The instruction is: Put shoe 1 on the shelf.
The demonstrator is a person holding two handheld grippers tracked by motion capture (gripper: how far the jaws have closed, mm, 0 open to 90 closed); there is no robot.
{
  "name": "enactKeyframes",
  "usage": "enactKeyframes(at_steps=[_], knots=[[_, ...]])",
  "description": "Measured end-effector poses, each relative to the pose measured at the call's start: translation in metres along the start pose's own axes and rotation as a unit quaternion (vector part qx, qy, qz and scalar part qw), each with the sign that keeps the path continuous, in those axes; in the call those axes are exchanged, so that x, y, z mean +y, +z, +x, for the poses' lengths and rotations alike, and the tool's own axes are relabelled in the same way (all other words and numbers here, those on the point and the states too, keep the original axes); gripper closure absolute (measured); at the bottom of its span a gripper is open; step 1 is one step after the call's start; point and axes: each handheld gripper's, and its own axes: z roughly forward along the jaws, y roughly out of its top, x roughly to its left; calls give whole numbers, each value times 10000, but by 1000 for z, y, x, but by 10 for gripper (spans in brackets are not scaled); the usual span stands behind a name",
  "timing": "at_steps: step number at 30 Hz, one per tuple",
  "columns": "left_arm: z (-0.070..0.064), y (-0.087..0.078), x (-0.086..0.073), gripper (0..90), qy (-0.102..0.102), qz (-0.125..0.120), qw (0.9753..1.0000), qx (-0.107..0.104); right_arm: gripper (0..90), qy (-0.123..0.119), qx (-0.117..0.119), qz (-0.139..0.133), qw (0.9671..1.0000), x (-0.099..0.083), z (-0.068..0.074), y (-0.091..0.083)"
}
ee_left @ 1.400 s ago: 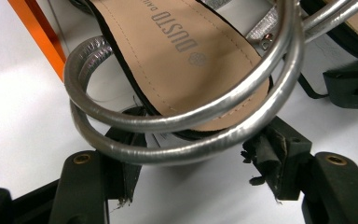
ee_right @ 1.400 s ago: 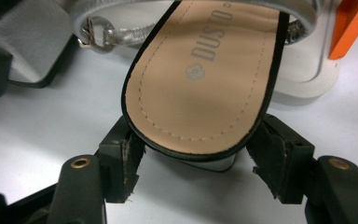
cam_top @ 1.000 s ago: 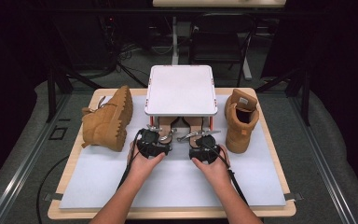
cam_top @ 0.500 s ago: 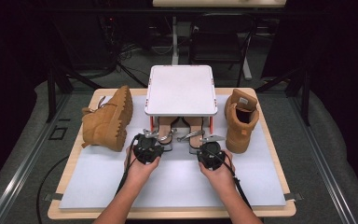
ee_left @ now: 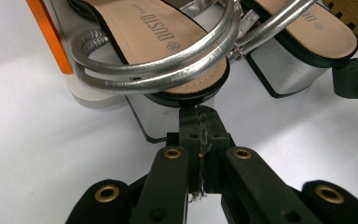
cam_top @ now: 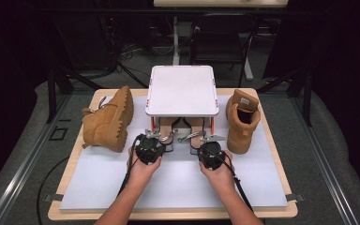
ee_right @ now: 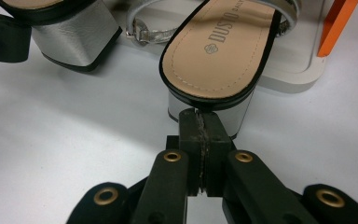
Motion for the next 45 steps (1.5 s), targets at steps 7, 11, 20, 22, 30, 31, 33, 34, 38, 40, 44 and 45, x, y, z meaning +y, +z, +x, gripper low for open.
enactKeyframes(at_steps=[7, 11, 20, 22, 30, 31, 33, 34, 38, 40, 44, 45], knots=[[-1, -2, 0, 897, -7, -1, 10000, 23, 900, 73, 3, -92, 9999, -1, 0, -2], [-1, -2, 1, 897, -20, 9, 10000, 25, 900, 93, 38, -139, 9999, 2, 1, -4], [-1, -2, 2, 897, -9, 15, 10000, 44, 900, 84, 23, -299, 9995, 9, 2, -10], [0, -1, 3, 897, -25, 13, 10000, 87, 900, 55, 21, -367, 9993, 13, 2, -11], [2, 5, 13, 897, -35, -20, 9999, 138, 900, -183, -246, -345, 9989, 21, 2, -1], [2, 6, 15, 897, -15, -12, 9999, 149, 900, -188, -258, -342, 9989, 23, 2, 1], [2, 7, 16, 898, -5, -22, 9999, 165, 900, -212, -267, -344, 9988, 24, 2, 2], [2, 8, 18, 898, 9, -19, 9998, 191, 900, -219, -282, -358, 9987, 25, 2, 3], [5, 15, 22, 897, -34, -4, 9997, 236, 900, -212, -285, -397, 9986, 31, 0, 7], [7, 17, 24, 898, -57, 1, 9997, 245, 900, -211, -305, -377, 9986, 34, -1, 10], [6, 22, 28, 898, -109, -43, 9996, 257, 900, -139, -310, -340, 9988, 37, -4, 16], [7, 22, 29, 898, -123, -68, 9995, 272, 900, -142, -317, -335, 9988, 38, -5, 18]])
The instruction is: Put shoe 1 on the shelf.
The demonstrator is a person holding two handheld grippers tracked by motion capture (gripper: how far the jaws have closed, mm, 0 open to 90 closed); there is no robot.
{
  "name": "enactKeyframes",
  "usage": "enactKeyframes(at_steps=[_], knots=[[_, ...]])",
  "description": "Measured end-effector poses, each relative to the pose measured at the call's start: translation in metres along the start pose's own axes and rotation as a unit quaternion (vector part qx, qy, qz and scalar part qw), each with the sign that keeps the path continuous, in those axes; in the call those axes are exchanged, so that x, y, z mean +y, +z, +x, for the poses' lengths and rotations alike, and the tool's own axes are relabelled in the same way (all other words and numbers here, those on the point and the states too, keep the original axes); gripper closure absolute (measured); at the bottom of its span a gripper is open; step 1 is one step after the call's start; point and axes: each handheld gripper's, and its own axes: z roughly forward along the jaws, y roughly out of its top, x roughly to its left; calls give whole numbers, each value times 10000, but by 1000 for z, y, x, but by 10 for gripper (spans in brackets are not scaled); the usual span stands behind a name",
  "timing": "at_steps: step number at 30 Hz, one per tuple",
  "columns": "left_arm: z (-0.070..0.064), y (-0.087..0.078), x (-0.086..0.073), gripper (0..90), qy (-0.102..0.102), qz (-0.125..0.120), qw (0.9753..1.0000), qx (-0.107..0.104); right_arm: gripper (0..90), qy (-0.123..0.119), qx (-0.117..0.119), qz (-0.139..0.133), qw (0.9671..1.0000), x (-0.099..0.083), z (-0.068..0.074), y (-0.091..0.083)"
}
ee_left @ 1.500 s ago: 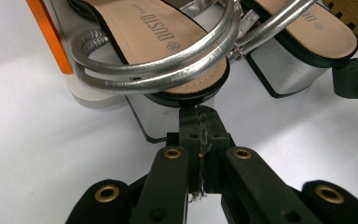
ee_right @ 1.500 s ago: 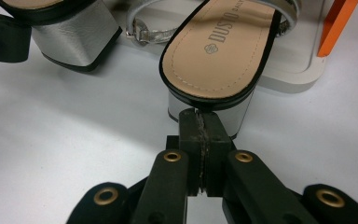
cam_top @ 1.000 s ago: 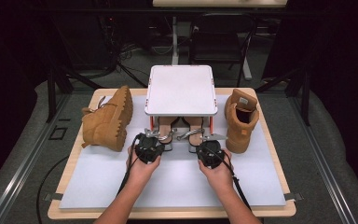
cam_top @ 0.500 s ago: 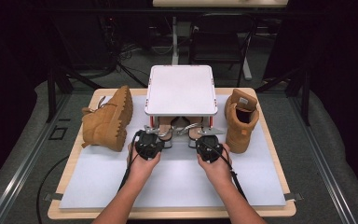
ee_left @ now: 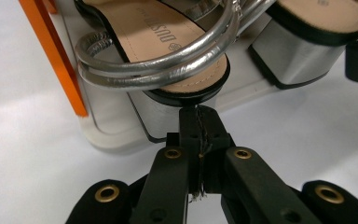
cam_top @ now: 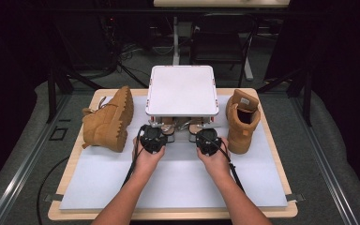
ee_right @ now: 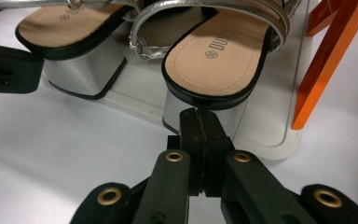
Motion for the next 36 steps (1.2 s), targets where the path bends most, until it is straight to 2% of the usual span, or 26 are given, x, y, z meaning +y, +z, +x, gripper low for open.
enactKeyframes(at_steps=[4, 13, 17, 22, 27, 30, 36], knots=[[2, 6, 2, 898, -34, 18, 10000, 19, 900, 30, -43, 37, 10000, 3, -1, 6], [2, 12, 2, 898, -17, -104, 9999, 69, 900, 130, -94, 9, 9999, 5, -6, 15], [3, 15, 2, 898, -29, -130, 9998, 141, 900, 141, -127, 25, 9998, 5, -5, 18], [4, 16, 2, 898, -68, -167, 9997, 132, 900, 117, -115, 13, 9999, 5, -5, 19], [3, 17, 0, 893, -34, -111, 9999, 101, 896, 122, -121, 32, 9998, 4, -5, 19], [4, 13, -1, 881, -56, -116, 9999, 38, 860, 71, -117, 30, 9999, 2, -4, 18], [9, 2, -5, 836, -29, 7, 10000, -80, 780, -60, 29, 15, 10000, -1, -4, 2]])
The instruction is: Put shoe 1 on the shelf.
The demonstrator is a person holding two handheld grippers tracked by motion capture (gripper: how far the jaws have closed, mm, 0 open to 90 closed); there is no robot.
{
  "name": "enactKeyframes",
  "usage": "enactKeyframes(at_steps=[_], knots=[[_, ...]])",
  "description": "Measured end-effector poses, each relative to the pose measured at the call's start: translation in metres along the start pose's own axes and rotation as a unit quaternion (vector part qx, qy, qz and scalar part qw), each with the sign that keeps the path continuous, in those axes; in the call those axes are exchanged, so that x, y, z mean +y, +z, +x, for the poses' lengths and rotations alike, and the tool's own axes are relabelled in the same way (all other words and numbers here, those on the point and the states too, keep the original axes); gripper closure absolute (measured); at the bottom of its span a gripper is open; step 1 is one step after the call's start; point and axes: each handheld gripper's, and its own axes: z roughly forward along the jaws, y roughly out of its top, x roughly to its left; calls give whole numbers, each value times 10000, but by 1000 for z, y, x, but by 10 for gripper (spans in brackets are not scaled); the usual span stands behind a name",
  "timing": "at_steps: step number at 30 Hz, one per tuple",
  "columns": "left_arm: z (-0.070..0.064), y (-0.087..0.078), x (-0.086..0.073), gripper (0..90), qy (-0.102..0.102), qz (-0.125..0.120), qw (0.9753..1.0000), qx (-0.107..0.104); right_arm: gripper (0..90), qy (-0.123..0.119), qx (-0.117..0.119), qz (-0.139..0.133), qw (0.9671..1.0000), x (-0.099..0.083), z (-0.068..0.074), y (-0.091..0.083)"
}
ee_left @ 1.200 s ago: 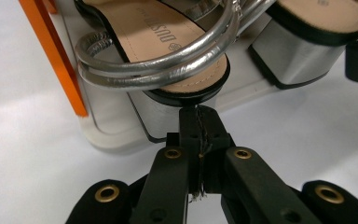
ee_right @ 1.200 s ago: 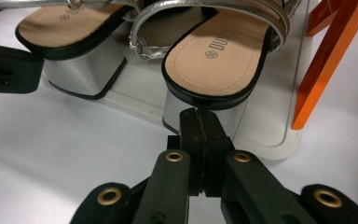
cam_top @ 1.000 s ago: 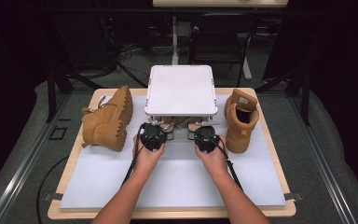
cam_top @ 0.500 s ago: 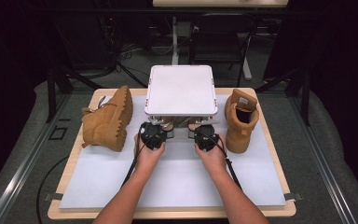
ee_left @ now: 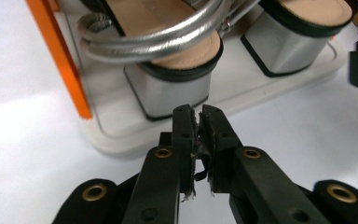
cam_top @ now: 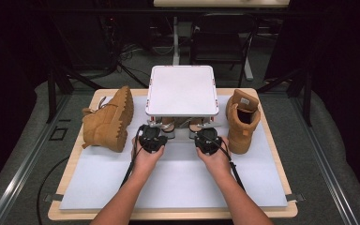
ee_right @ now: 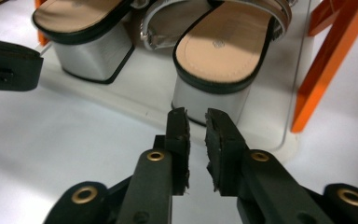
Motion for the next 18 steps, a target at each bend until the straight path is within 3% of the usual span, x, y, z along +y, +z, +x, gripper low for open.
enactKeyframes(at_steps=[9, 15, 18], knots=[[13, -18, -12, 726, -140, 236, 9994, -200, 636, -119, 180, 279, 9994, -11, -3, -22], [17, -29, -21, 666, 110, 425, 9989, -162, 570, -230, 167, 405, 9988, -19, -6, -35], [22, -35, -28, 632, 84, 505, 9986, -108, 564, -270, 125, 389, 9988, -24, -10, -44]])
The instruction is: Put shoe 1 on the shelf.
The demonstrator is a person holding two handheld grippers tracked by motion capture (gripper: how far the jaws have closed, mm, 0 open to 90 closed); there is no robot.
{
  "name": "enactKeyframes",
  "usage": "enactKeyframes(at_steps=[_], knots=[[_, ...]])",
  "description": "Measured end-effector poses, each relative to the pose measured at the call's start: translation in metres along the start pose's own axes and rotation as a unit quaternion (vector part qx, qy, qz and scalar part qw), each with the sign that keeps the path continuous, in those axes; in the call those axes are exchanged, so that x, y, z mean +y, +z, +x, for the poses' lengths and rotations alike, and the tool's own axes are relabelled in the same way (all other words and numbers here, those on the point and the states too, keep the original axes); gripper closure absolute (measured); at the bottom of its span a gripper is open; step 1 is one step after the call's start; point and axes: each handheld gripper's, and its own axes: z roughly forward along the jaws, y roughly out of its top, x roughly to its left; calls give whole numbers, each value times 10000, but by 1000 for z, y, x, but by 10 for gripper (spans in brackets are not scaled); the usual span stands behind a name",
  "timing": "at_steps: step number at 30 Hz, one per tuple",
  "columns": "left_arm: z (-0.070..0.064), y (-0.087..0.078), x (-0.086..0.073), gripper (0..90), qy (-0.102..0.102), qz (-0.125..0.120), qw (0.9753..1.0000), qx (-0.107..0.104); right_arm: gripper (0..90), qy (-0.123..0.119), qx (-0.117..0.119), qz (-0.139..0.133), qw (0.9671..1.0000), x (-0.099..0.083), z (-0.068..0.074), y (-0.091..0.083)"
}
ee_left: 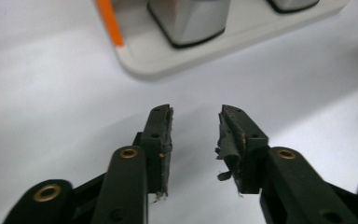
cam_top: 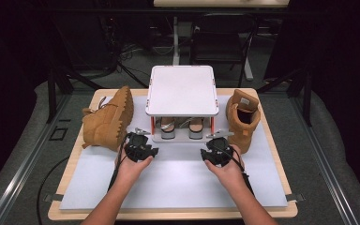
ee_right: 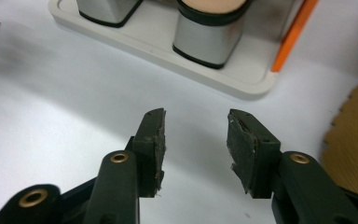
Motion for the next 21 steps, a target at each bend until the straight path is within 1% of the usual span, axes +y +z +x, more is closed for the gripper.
enactKeyframes(at_steps=[1, 4, 7, 8, 9, 11, 13, 14, 15, 17, 19, 21], knots=[[2, -2, -2, 617, 33, 25, 10000, 38, 562, -20, -17, -5, 10000, -2, -1, -3], [5, -9, -8, 605, 19, 12, 10000, 4, 561, -21, -29, 3, 10000, -9, -7, -11], [9, -17, -12, 589, -52, 30, 9999, -115, 563, 38, -64, -16, 10000, -18, -13, -18], [11, -20, -14, 587, -87, -6, 9998, -171, 564, 81, -73, -9, 9999, -21, -15, -20], [11, -21, -15, 579, -106, -5, 9998, -182, 570, 97, -83, 10, 9999, -24, -17, -23], [14, -26, -18, 570, -54, 6, 9997, -221, 582, 138, -87, 22, 9999, -28, -21, -25], [16, -28, -21, 570, -50, 7, 9998, -194, 605, 137, -65, 81, 9999, -34, -24, -27], [17, -28, -23, 570, -45, 11, 9998, -183, 612, 166, -98, 116, 9997, -37, -25, -28], [19, -29, -24, 570, -20, 16, 9998, -171, 616, 149, -76, 147, 9998, -40, -26, -28], [21, -30, -28, 566, -2, 15, 9999, -117, 619, 141, -106, 162, 9997, -45, -28, -28], [24, -31, -32, 557, 25, 33, 9999, -99, 619, 168, -107, 158, 9997, -48, -30, -30], [26, -34, -37, 541, 14, 60, 9999, -80, 617, 230, -89, 58, 9997, -50, -32, -33]])
